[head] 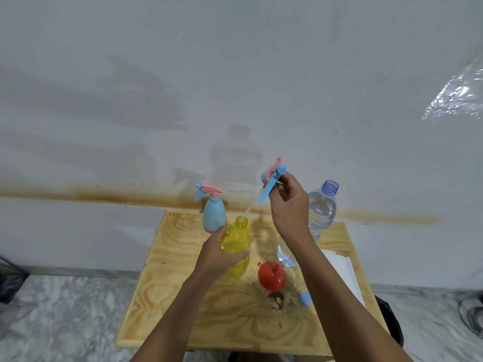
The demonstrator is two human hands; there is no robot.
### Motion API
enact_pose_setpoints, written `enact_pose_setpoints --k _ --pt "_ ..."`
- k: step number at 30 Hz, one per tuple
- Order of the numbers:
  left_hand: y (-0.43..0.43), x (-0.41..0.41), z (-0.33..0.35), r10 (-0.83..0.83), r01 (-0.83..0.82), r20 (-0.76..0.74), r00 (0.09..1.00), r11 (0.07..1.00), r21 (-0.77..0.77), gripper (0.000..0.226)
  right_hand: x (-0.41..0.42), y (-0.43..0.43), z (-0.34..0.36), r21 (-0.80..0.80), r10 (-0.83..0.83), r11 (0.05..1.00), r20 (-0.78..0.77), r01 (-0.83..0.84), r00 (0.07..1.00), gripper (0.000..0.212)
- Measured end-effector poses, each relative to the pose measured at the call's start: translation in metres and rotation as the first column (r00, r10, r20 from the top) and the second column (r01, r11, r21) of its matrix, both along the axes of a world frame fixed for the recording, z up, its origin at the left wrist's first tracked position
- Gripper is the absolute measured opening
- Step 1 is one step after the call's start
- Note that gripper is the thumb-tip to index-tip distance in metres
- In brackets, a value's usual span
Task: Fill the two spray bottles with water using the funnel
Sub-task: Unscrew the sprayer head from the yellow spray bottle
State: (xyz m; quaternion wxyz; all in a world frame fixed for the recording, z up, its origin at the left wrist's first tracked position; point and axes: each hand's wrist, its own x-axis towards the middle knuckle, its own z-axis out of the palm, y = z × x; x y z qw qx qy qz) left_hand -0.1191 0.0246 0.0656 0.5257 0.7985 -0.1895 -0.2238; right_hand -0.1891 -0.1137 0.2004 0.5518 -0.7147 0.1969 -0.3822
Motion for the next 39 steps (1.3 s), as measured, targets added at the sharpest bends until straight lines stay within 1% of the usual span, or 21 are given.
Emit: enact_pose_setpoints --k 2,5,8,12,16,19,21,23,26,29,33,35,37,39 --pt "0.002 -0.001 -0.006 0.012 -0.012 0.010 1.000 1.000 0.002 0.086 -0.003 -0.001 -0.002 0.006 -0.004 1.000 0.001 0.004 1.000 0.017" --pt "0.007 -0.001 -0.016 0.024 -0.025 0.044 0.999 0.999 0.032 0.081 -0.006 -0.002 -0.003 0.052 0.003 0.999 0.021 -0.004 1.000 0.017" --pt "0.012 -0.001 -0.025 0.026 -0.027 0.032 0.999 0.998 0.056 0.081 -0.008 -0.004 -0.003 0.064 0.016 0.998 0.035 -0.018 0.999 0.013" --pt "0.014 0.000 -0.035 0.024 -0.029 0.041 0.999 0.992 0.126 0.079 -0.008 -0.009 -0.006 0.133 -0.010 0.991 0.073 0.000 0.997 0.011" --pt "0.014 0.001 -0.044 0.059 -0.063 0.035 0.998 0.988 0.143 0.076 -0.008 -0.017 -0.011 0.193 -0.061 0.980 0.051 0.050 0.997 0.011" --pt "0.016 0.001 -0.053 0.097 -0.106 0.056 0.994 0.980 0.170 0.076 -0.008 -0.024 -0.025 0.179 -0.111 0.977 -0.036 0.116 0.993 0.017" --pt "0.017 0.001 -0.059 0.119 -0.130 0.074 0.990 0.975 0.181 0.077 -0.007 -0.029 -0.039 0.148 -0.111 0.980 -0.146 0.133 0.983 0.019" --pt "0.016 0.001 -0.065 0.122 -0.137 0.088 0.989 0.972 0.192 0.077 -0.005 -0.031 -0.058 0.120 -0.095 0.984 -0.268 0.131 0.959 0.027" --pt "0.014 0.001 -0.071 0.123 -0.145 0.125 0.984 0.972 0.185 0.076 -0.001 -0.033 -0.090 0.076 -0.091 0.988 -0.405 0.133 0.910 0.035" --pt "0.014 0.001 -0.072 0.123 -0.144 0.119 0.985 0.972 0.183 0.076 0.001 -0.035 -0.113 0.046 -0.109 0.987 -0.518 0.155 0.848 0.038" --pt "0.015 -0.002 -0.071 0.117 -0.138 0.124 0.985 0.975 0.174 0.079 0.004 -0.034 -0.146 0.001 -0.054 0.997 -0.649 0.073 0.759 0.037" --pt "0.016 -0.002 -0.073 0.135 -0.155 0.131 0.982 0.975 0.158 0.073 0.009 -0.032 -0.165 0.025 -0.011 0.999 -0.711 0.042 0.703 0.032" --pt "0.015 -0.001 -0.073 0.154 -0.172 0.122 0.981 0.973 0.154 0.068 0.017 -0.028 -0.184 0.080 0.021 0.995 -0.750 0.059 0.661 0.025" --pt "0.016 0.000 -0.074 0.153 -0.171 0.127 0.980 0.974 0.151 0.064 0.026 -0.025 -0.202 0.121 0.048 0.990 -0.781 0.074 0.623 0.029"
